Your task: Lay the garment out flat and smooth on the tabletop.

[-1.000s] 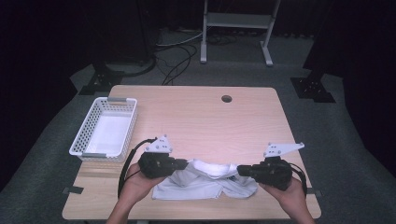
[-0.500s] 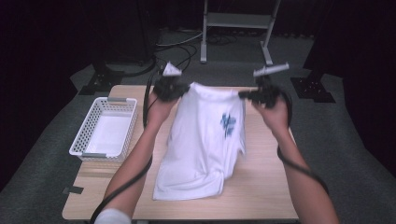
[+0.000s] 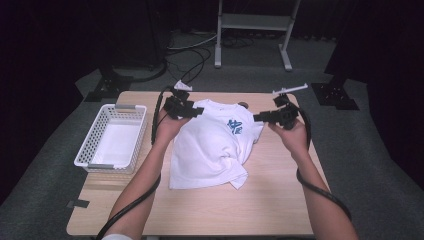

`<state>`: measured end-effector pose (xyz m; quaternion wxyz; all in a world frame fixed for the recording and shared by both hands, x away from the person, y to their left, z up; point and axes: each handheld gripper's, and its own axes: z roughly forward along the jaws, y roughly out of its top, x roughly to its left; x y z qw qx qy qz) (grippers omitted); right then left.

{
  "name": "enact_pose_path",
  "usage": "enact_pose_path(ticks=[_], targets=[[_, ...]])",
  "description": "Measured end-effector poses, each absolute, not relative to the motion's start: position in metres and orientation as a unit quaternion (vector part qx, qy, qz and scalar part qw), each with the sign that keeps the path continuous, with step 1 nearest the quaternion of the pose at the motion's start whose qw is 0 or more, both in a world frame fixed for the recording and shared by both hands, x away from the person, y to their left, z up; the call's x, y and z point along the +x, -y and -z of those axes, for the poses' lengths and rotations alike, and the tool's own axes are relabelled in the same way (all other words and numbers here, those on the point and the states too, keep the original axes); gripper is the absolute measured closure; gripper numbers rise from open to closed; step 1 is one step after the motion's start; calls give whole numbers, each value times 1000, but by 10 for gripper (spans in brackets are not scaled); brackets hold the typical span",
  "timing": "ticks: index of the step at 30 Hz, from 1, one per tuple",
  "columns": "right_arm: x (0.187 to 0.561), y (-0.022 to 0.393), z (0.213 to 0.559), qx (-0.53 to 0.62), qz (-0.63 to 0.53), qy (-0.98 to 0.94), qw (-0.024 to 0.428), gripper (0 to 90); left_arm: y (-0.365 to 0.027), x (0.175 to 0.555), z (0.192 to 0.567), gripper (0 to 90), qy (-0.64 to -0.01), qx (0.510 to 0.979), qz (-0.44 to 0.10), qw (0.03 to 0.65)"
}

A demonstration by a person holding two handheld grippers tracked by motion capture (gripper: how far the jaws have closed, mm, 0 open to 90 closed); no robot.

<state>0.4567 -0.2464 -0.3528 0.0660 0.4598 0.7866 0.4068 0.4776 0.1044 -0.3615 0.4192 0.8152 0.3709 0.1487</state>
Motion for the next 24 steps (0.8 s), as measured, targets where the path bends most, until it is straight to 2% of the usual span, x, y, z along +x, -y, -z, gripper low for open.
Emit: enact_pose_path(ticks=[7,13,24], targets=[[415,238,409,448,-387,-806,10,581,-110,446,400,414,-375,827,-112,403],[382,238,440,450,-377,-809,-23,562,-117,420,419,397,-380,827,-93,403],[355,232,468,457,-377,-805,-29,536,-126,380,442,389,-375,842,-70,381]])
